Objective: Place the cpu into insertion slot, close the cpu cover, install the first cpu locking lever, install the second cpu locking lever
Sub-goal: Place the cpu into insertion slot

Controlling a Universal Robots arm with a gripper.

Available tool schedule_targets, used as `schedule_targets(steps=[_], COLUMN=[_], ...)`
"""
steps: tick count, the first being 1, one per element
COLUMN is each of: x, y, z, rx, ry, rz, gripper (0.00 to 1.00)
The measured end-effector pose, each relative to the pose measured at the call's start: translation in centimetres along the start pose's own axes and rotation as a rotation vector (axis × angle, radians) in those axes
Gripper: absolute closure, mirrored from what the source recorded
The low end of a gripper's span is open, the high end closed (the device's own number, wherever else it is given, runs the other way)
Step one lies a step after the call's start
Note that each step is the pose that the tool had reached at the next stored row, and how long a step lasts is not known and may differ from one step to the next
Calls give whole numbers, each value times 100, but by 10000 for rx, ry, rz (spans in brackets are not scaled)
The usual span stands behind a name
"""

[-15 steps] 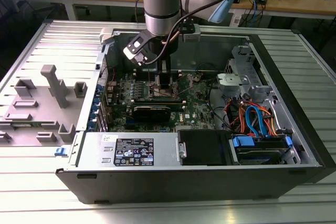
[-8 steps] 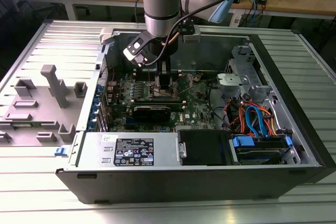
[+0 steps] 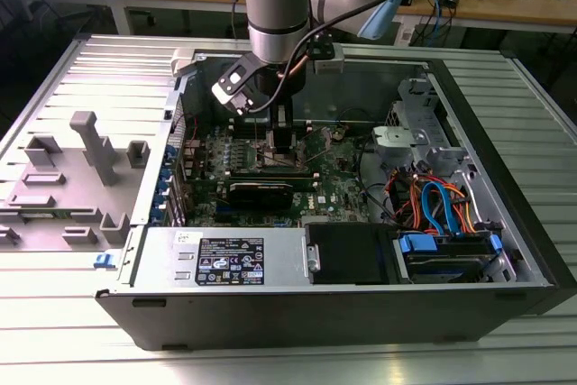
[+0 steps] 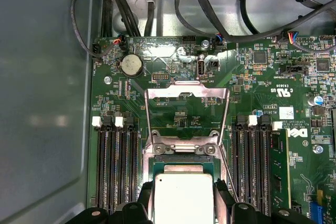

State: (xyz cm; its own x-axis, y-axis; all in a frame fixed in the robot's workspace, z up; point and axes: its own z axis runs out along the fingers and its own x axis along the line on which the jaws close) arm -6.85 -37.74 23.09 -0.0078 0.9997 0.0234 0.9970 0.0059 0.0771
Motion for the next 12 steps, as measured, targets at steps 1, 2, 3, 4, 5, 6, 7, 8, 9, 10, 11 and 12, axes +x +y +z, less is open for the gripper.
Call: schedule_targets(steps=[1, 2, 3, 4, 5, 6, 7, 8, 9, 10, 11, 12], x=[0, 0, -1, -1, -2, -2, -2, -3, -3, -4, -5, -6], y=[0, -1, -2, -4, -5, -7, -8, -9, -10, -17, -24, -26], z=[4, 17, 32, 47, 59, 76, 91, 106, 118, 133, 147, 166], rx=[-2, -1, 0, 0, 0, 0, 0, 0, 0, 2, 2, 2], ry=[3, 1, 0, 0, 0, 0, 0, 0, 0, 2, 7, 7], rz=[0, 0, -1, -1, -2, -1, -1, 0, -2, -47, -92, -95], gripper=[45, 45, 45, 45, 45, 45, 45, 45, 45, 45, 45, 45])
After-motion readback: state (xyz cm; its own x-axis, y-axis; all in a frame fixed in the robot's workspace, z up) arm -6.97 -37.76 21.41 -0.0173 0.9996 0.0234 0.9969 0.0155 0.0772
